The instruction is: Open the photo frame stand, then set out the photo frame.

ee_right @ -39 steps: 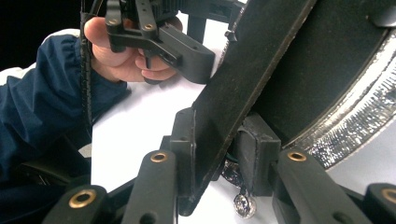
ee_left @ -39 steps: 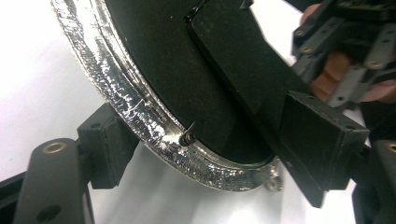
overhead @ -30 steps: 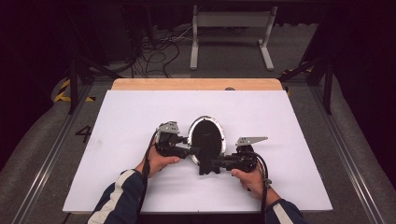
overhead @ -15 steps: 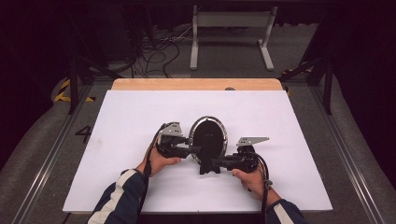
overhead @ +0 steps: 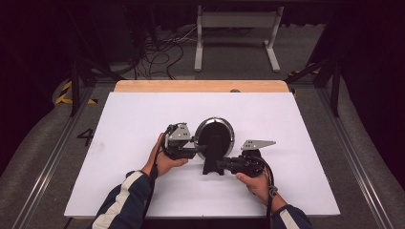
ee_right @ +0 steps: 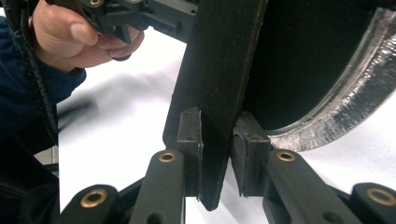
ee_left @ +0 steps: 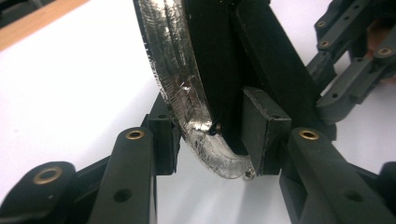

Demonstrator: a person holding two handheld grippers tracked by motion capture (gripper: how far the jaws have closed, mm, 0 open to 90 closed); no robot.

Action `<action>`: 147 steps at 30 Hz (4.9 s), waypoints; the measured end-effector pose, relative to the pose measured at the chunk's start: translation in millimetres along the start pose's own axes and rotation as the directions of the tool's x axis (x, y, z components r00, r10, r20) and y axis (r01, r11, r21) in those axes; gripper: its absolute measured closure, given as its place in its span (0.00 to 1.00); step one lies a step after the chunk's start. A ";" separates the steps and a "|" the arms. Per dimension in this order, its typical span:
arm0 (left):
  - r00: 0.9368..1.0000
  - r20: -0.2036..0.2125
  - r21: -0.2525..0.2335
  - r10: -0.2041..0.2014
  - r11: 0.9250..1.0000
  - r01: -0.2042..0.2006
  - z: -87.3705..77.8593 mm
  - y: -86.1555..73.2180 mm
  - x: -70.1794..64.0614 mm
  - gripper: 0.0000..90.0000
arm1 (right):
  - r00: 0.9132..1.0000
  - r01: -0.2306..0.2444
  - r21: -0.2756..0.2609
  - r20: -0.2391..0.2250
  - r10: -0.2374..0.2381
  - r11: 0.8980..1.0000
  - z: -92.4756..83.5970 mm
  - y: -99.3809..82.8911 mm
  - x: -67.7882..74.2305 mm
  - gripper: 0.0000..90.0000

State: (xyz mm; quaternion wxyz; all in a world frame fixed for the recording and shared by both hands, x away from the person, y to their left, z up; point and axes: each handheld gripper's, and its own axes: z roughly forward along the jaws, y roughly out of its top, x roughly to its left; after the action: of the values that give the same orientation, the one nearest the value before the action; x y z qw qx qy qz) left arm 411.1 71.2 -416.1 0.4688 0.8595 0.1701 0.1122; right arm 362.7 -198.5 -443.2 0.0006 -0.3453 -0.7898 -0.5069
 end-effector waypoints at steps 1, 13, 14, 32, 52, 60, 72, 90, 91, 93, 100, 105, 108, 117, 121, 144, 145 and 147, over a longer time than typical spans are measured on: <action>1.000 -0.011 0.002 0.007 1.000 -0.007 -0.1 0.6 -0.5 0.67 | 1.000 0.003 -0.001 0.004 -0.003 1.000 -0.1 0.3 0.5 0.84; 0.992 -0.112 -0.006 0.055 0.998 -0.056 3.8 5.0 -2.7 0.69 | 0.999 0.010 -0.005 0.039 -0.010 1.000 1.6 4.8 -0.4 0.84; 0.992 -0.118 -0.010 0.051 0.999 -0.053 4.4 4.7 -3.1 0.69 | 0.999 0.010 -0.004 0.042 -0.010 1.000 1.6 5.0 -1.0 0.84; 0.961 -0.252 -0.005 0.112 0.993 -0.117 11.5 3.0 -9.7 0.76 | 0.993 0.028 0.026 0.114 -0.031 0.999 3.5 6.0 -4.4 0.81; 0.948 -0.287 0.002 0.136 0.990 -0.141 14.9 1.5 -10.3 0.74 | 0.992 0.033 0.032 0.123 -0.036 0.999 3.9 5.8 -1.6 0.81; 0.945 -0.287 0.015 0.157 0.987 -0.159 14.9 -0.5 -13.1 0.74 | 0.987 0.058 0.063 0.146 -0.066 0.996 6.3 4.0 1.4 0.82; 0.947 -0.297 -0.004 0.119 0.992 -0.125 12.7 -5.0 -18.4 0.74 | 0.980 0.108 0.084 0.161 -0.120 0.991 5.3 1.3 5.0 0.72; 0.943 -0.308 0.000 0.130 0.991 -0.136 -52.2 -45.2 -37.9 0.64 | 0.966 0.158 0.048 0.200 -0.164 0.986 -17.4 5.2 10.9 0.58; 0.946 -0.299 0.004 0.128 0.991 -0.133 -54.6 -46.7 -37.8 0.63 | 0.963 0.169 0.046 0.207 -0.175 0.985 -19.3 5.3 12.4 0.58; 0.948 -0.299 -0.003 0.106 0.994 -0.112 -59.1 -50.1 -38.1 0.61 | 0.954 0.191 0.048 0.226 -0.197 0.980 -23.0 5.5 15.4 0.58; 0.949 -0.309 0.018 0.067 0.998 -0.064 -67.2 -64.0 -33.2 0.54 | 0.939 0.247 0.019 0.242 -0.244 0.969 -31.5 5.9 22.3 0.76; 0.954 -0.298 0.030 0.044 0.999 -0.037 -62.5 -68.0 -27.2 0.46 | 0.938 0.269 0.005 0.225 -0.263 0.963 -30.6 6.8 28.9 0.90; 0.953 -0.301 0.039 0.033 0.999 -0.022 -59.4 -68.9 -22.5 0.39 | 0.933 0.287 0.003 0.227 -0.280 0.958 -26.6 8.0 34.9 0.96; 0.963 -0.267 0.039 0.036 0.999 -0.026 -45.8 -58.0 -12.0 0.30 | 0.915 0.315 0.011 0.262 -0.306 0.949 -12.4 10.3 47.7 1.00; 0.970 -0.237 0.095 0.048 0.995 -0.026 -33.6 -44.7 -2.3 0.29 | 0.914 0.305 0.020 0.275 -0.299 0.952 -0.2 11.2 50.8 1.00; 0.986 -0.155 0.117 0.066 0.992 -0.048 29.7 -6.3 12.1 0.51 | 0.842 0.295 0.128 0.433 -0.321 0.947 74.2 3.2 81.7 1.00; 0.987 -0.147 0.108 0.060 0.993 -0.044 29.2 -5.3 12.1 0.54 | 0.836 0.298 0.135 0.441 -0.327 0.945 75.8 2.6 82.5 1.00; 0.986 -0.147 0.111 0.081 0.992 -0.065 28.8 -4.3 10.9 0.59 | 0.829 0.291 0.143 0.455 -0.324 0.946 78.1 1.6 81.6 1.00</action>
State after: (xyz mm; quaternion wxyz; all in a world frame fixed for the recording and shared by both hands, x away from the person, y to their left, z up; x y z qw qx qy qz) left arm 430.5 55.5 -434.8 0.4040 0.8778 0.1793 0.1847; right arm 328.7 -91.1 -451.3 -0.2619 -0.3265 -0.8278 -0.3736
